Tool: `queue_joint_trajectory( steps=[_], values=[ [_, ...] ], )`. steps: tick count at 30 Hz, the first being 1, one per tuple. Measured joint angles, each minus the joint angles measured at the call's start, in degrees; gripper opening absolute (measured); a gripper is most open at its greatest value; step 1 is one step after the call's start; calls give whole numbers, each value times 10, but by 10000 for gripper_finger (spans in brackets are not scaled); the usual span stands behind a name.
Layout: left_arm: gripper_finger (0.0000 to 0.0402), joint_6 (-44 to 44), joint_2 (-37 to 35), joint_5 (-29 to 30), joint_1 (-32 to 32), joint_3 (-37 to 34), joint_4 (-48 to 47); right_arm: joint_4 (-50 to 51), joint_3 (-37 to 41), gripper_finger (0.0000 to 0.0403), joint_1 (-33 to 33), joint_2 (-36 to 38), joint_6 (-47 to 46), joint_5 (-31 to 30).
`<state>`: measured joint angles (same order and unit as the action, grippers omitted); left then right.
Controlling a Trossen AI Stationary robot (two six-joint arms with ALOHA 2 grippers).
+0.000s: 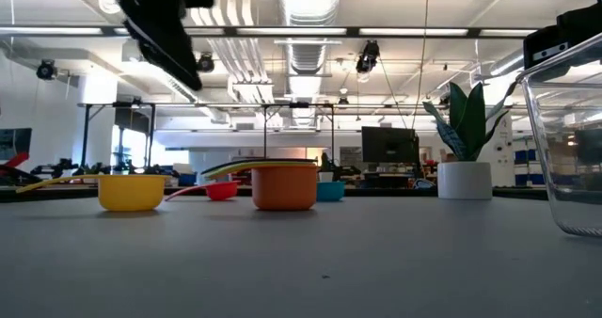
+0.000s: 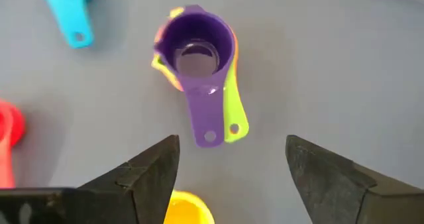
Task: Nest measuring cups in basket
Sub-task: Stack the yellow measuring cup on top of the violet measuring cup
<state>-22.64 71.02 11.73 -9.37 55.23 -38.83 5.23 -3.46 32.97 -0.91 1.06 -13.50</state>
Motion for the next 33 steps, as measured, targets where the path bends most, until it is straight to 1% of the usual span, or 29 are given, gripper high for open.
queue_joint_trajectory(
  steps=[3,7,13,19,27,33],
  values=[
    [249,-42,-73,19,-18,-42,1,0,0,9,0,0,0,0],
    [242,-99,-160,28,-41,-109,1,0,0,9,0,0,0,0],
    [239,-167,-244,28,-56,-196,1,0,0,9,0,0,0,0],
    [239,-190,-284,27,-62,-232,-4,0,0,9,0,0,0,0],
    [239,-195,-304,26,-62,-235,-50,0,0,9,0,0,0,0],
    [239,-222,-318,21,-63,-240,-91,0,0,9,0,0,0,0]
  ],
)
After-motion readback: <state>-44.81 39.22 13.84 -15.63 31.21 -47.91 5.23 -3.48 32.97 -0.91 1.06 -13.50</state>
